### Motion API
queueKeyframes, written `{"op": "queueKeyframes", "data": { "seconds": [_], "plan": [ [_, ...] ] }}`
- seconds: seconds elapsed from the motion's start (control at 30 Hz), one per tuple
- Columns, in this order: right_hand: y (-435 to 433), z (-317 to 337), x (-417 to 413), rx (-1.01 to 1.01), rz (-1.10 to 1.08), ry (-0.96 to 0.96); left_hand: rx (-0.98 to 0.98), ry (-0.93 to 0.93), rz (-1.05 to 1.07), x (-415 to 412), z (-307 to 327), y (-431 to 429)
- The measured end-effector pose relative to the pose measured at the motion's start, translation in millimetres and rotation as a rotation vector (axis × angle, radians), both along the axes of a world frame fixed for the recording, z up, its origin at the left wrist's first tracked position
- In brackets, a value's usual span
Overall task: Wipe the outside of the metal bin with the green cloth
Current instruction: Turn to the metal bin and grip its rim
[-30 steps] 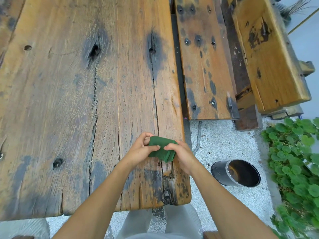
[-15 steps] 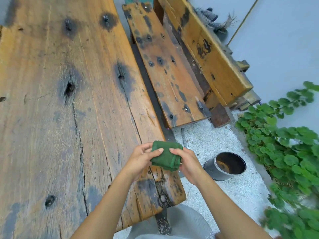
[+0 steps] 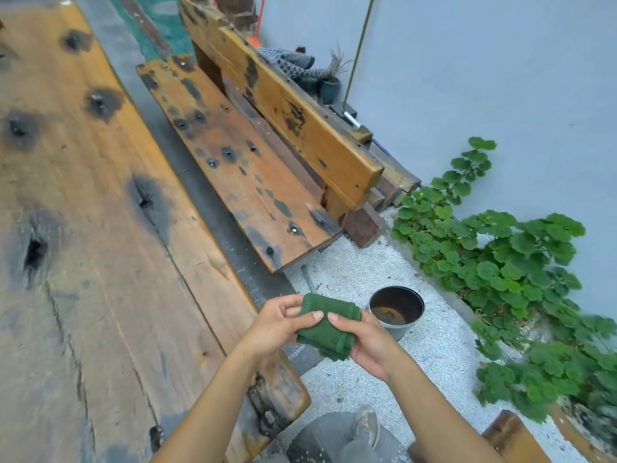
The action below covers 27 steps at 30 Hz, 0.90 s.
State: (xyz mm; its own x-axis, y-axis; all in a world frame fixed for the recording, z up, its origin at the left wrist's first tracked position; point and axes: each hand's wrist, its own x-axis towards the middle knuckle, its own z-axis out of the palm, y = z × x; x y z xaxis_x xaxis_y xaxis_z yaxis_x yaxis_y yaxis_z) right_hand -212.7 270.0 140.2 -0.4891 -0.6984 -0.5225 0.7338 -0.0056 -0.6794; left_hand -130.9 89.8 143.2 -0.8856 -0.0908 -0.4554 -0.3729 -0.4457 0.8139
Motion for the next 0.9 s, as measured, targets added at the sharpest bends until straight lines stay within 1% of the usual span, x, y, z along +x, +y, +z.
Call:
{"op": "queueKeyframes", "data": {
  "seconds": [0.37, 0.47, 0.63, 0.73, 0.9],
  "plan": [
    [129, -3, -87, -0.012, -0.089, 0.016, -0.061, -0.022, -0.152, -103, -6, 113],
    [163, -10, -107, -0.014, -0.121, -0.003, -0.070, -0.045, -0.146, -126, -12, 147],
    [204, -22, -126, -0.013, -0.134, -0.034, -0.096, -0.085, -0.127, -147, -24, 186],
    [232, -34, -136, -0.008, -0.157, -0.061, -0.128, -0.121, -0.138, -162, -32, 211],
    [257, -56, -144, 0.016, -0.174, -0.087, -0.146, -0.184, -0.182, -178, -51, 230]
  ]
}}
